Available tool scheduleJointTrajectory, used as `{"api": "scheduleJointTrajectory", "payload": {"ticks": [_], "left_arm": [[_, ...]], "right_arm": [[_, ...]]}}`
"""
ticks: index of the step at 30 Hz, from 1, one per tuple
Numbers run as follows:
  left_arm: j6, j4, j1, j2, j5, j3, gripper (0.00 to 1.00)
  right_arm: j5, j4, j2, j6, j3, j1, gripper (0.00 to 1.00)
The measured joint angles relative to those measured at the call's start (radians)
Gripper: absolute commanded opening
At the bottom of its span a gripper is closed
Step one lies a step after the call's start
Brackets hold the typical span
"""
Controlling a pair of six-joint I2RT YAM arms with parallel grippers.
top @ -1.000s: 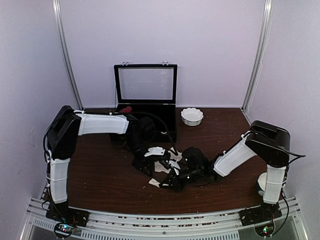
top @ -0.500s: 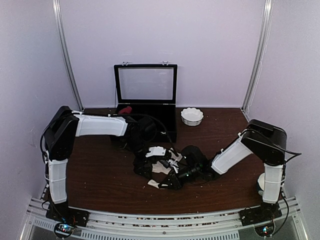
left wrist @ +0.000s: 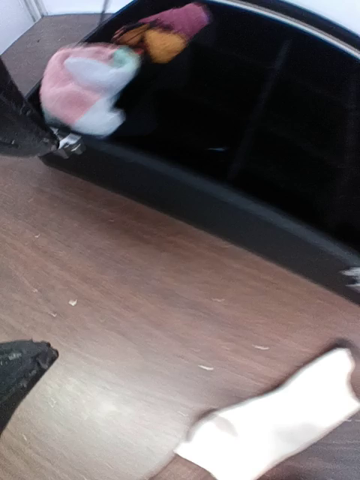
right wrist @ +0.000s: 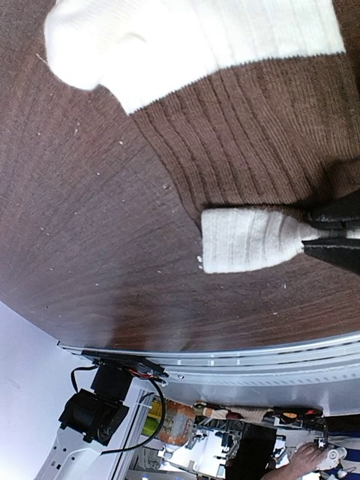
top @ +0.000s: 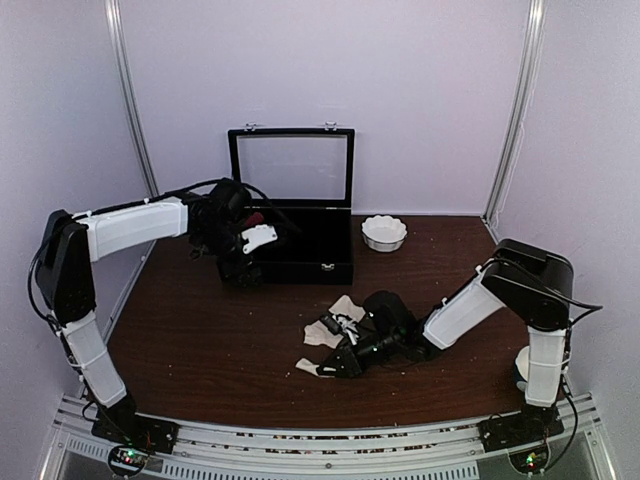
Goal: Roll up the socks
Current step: Roll the sock at the center of the board.
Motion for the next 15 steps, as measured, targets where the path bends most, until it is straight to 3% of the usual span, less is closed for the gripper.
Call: {"api": "scheduleJointTrajectory", "payload": {"ticks": [4, 9, 12, 15], "left_arm": [[0.049, 0.043, -0.014, -0.113, 0.054, -0.212, 0.95], [0.181, 0.036, -0.218, -0.178, 0.180, -0.300, 0.83], [0.233, 0.039, -0.330, -0.114, 0.225, -0.299, 0.73], [0.255, 0.041, -0.358, -0.010, 0.244, -0.280, 0.68]], "right_arm": [[0.001, -0.010, 0.000, 0.026, 0.005, -0.002, 0.00], [-0.013, -0.077, 0.004, 0.094, 0.042, -0.025, 0.00], [-0.028, -0.109, 0.009, 0.135, 0.059, -0.047, 0.00], [-0.037, -0.136, 0.009, 0.164, 0.069, -0.060, 0.00]]}}
